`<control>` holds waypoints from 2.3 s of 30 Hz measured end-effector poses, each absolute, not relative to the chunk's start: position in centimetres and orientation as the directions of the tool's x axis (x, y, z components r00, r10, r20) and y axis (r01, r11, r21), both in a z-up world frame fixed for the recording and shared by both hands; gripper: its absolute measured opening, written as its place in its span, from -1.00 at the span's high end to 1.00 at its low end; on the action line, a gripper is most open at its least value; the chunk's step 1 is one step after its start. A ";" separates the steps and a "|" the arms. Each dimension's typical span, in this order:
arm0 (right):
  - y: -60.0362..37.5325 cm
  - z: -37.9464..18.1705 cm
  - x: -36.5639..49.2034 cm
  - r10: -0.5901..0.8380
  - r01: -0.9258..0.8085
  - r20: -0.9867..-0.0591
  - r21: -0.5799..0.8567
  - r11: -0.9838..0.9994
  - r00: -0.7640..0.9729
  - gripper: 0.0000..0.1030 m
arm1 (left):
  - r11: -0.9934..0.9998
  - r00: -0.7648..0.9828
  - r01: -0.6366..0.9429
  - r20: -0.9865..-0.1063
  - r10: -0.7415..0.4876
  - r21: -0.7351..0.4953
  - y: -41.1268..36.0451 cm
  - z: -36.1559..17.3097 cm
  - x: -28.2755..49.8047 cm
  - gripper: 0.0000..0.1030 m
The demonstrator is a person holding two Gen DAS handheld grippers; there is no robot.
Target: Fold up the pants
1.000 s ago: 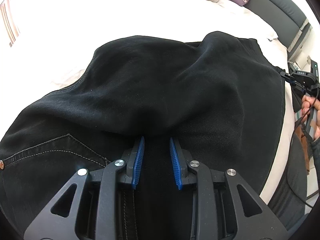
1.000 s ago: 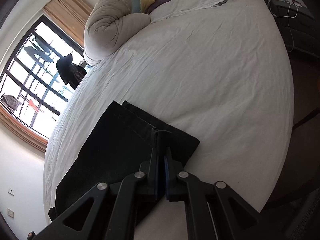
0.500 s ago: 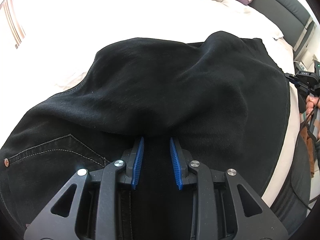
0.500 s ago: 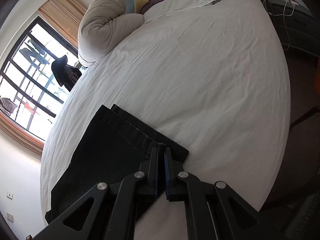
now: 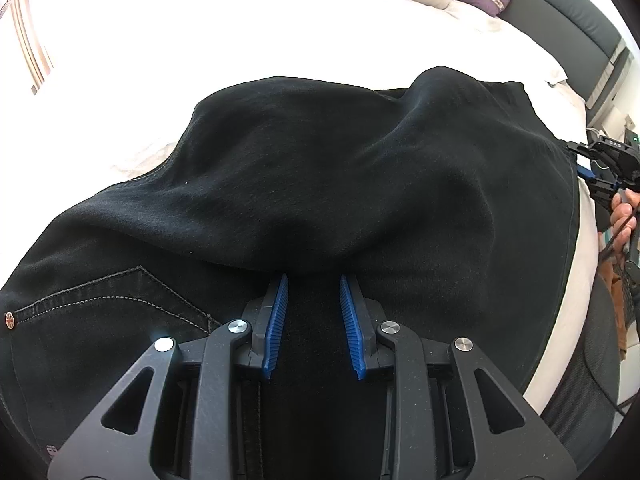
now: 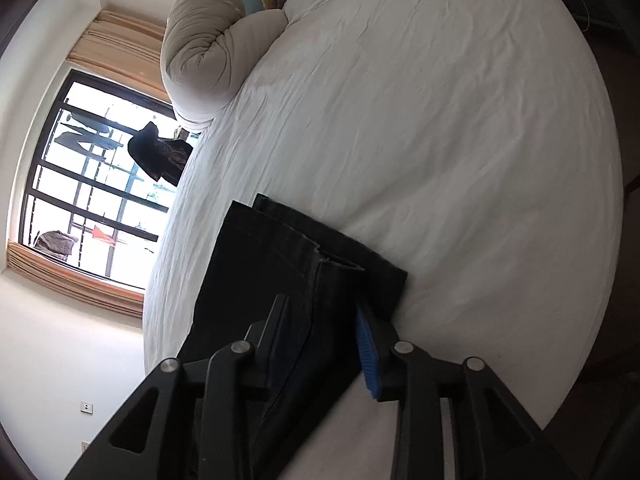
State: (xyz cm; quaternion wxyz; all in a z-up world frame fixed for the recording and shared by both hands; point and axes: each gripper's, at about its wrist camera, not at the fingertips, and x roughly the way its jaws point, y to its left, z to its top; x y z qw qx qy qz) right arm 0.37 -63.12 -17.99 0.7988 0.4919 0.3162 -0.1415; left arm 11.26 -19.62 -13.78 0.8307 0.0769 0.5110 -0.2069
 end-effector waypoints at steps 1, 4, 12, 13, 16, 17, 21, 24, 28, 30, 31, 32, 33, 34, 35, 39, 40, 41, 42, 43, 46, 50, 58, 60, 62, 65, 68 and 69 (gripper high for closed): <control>-63.1 -18.1 0.7 0.097 0.535 -0.646 0.698 0.475 0.757 0.32 | 0.903 0.392 0.422 -0.881 -0.265 -0.084 -19.6 -13.8 11.2 0.49; -63.5 -18.5 1.6 0.130 0.525 -0.639 0.716 0.460 0.758 0.49 | 0.903 0.392 0.420 -0.880 -0.267 -0.087 -19.5 -13.8 11.3 0.49; -63.6 -18.3 1.1 0.090 0.543 -0.635 0.718 0.434 0.767 0.87 | 0.908 0.388 0.409 -0.882 -0.266 -0.094 -19.2 -13.2 11.4 0.48; -63.5 -18.2 0.8 0.075 0.552 -0.637 0.715 0.429 0.767 0.88 | 0.908 0.387 0.409 -0.883 -0.265 -0.093 -19.2 -13.2 11.5 0.48; -63.0 -18.0 0.6 0.034 0.582 -0.665 0.675 0.453 0.746 0.88 | 0.908 0.386 0.409 -0.883 -0.266 -0.095 -19.1 -13.2 11.7 0.48; -63.0 -18.1 0.6 0.032 0.586 -0.672 0.667 0.460 0.740 0.88 | 0.908 0.387 0.408 -0.883 -0.267 -0.096 -19.1 -13.2 11.7 0.48; -63.0 -18.0 0.5 0.012 0.600 -0.677 0.660 0.452 0.736 0.88 | 0.911 0.387 0.400 -0.882 -0.268 -0.101 -18.9 -13.2 11.8 0.47; -63.0 -18.0 0.3 -0.002 0.608 -0.676 0.661 0.439 0.736 0.89 | 0.910 0.387 0.403 -0.883 -0.267 -0.099 -18.9 -13.0 11.9 0.46; -63.3 -18.7 -0.3 -0.024 0.622 -0.669 0.676 0.394 0.743 0.89 | 0.908 0.391 0.406 -0.879 -0.274 -0.103 -18.9 -12.9 12.1 0.38; -63.1 -19.2 -0.1 -0.023 0.624 -0.674 0.668 0.406 0.738 0.90 | 0.905 0.394 0.408 -0.872 -0.291 -0.118 -18.7 -13.0 12.2 0.31; -63.0 -19.4 0.1 -0.018 0.625 -0.685 0.653 0.428 0.728 0.93 | 0.903 0.394 0.410 -0.867 -0.304 -0.130 -18.5 -13.0 12.2 0.26; -63.1 -19.4 0.1 -0.007 0.620 -0.687 0.652 0.437 0.727 0.93 | 0.902 0.396 0.411 -0.865 -0.309 -0.134 -18.4 -13.0 12.2 0.26; -63.2 -19.0 0.0 0.007 0.618 -0.693 0.647 0.446 0.720 0.91 | 0.902 0.398 0.411 -0.864 -0.309 -0.133 -18.4 -13.0 12.2 0.25; -63.4 -18.3 0.0 0.023 0.624 -0.713 0.629 0.463 0.701 0.80 | 0.902 0.400 0.411 -0.863 -0.309 -0.132 -18.3 -13.0 12.2 0.25; -63.4 -17.5 -0.3 0.014 0.636 -0.726 0.612 0.471 0.688 0.73 | 0.902 0.402 0.411 -0.862 -0.309 -0.132 -18.3 -12.9 12.2 0.23; -61.9 -11.1 -1.4 -0.212 0.693 -0.740 0.432 0.577 0.638 0.23 | 0.891 0.387 0.420 -0.854 -0.348 -0.173 -18.4 -12.7 12.3 -0.09; -60.9 -9.5 -0.4 -0.201 0.656 -0.729 0.416 0.630 0.655 0.23 | 0.885 0.380 0.430 -0.853 -0.357 -0.178 -18.5 -12.6 12.2 -0.27; -59.6 -8.5 0.8 -0.165 0.608 -0.725 0.406 0.682 0.669 0.23 | 0.882 0.378 0.439 -0.854 -0.357 -0.174 -18.8 -12.6 12.2 -0.39; -57.5 -7.5 2.9 -0.085 0.516 -0.721 0.403 0.756 0.687 0.23 | 0.878 0.379 0.448 -0.855 -0.354 -0.165 -19.1 -12.6 12.1 -0.44; -55.1 -7.0 4.8 -0.008 0.426 -0.724 0.397 0.813 0.690 0.23 | 0.876 0.381 0.456 -0.856 -0.350 -0.155 -19.3 -12.7 12.0 -0.50; -45.1 -7.9 11.2 0.333 0.054 -0.740 0.445 0.894 0.585 0.33 | 0.876 0.387 0.455 -0.851 -0.355 -0.158 -19.2 -12.3 11.8 -0.50; -38.7 -13.1 16.7 0.426 -0.048 -0.805 0.448 0.893 0.413 0.34 | 0.888 0.409 0.429 -0.841 -0.355 -0.166 -17.7 -10.5 11.9 -0.50; -47.1 -15.9 18.3 0.228 0.263 -0.831 0.402 0.877 0.508 1.00 | 0.848 0.417 0.493 -0.802 -0.428 -0.196 -17.3 -6.4 17.1 -0.53; -47.9 -15.8 17.8 0.245 0.276 -0.820 0.431 0.859 0.517 1.00 | 0.818 0.383 0.543 -0.810 -0.443 -0.190 -18.6 -6.9 18.7 -0.53; -47.6 -14.5 16.6 0.214 0.272 -0.816 0.408 0.872 0.536 0.77 | 0.798 0.309 0.560 -0.837 -0.451 -0.223 -19.7 -8.3 20.4 -0.52; -47.0 -12.4 14.1 0.246 0.198 -0.765 0.436 0.878 0.595 0.07 | 0.823 0.267 0.540 -0.891 -0.367 -0.177 -20.7 -11.6 22.9 -0.41; -47.6 -12.6 12.2 0.244 0.209 -0.767 0.439 0.874 0.593 -0.02 | 0.839 0.315 0.534 -0.897 -0.311 -0.103 -21.3 -12.7 24.4 -0.45; -48.0 -12.8 11.8 0.235 0.233 -0.774 0.440 0.867 0.588 -0.02 | 0.850 0.338 0.521 -0.896 -0.287 -0.075 -21.5 -12.6 24.9 -0.45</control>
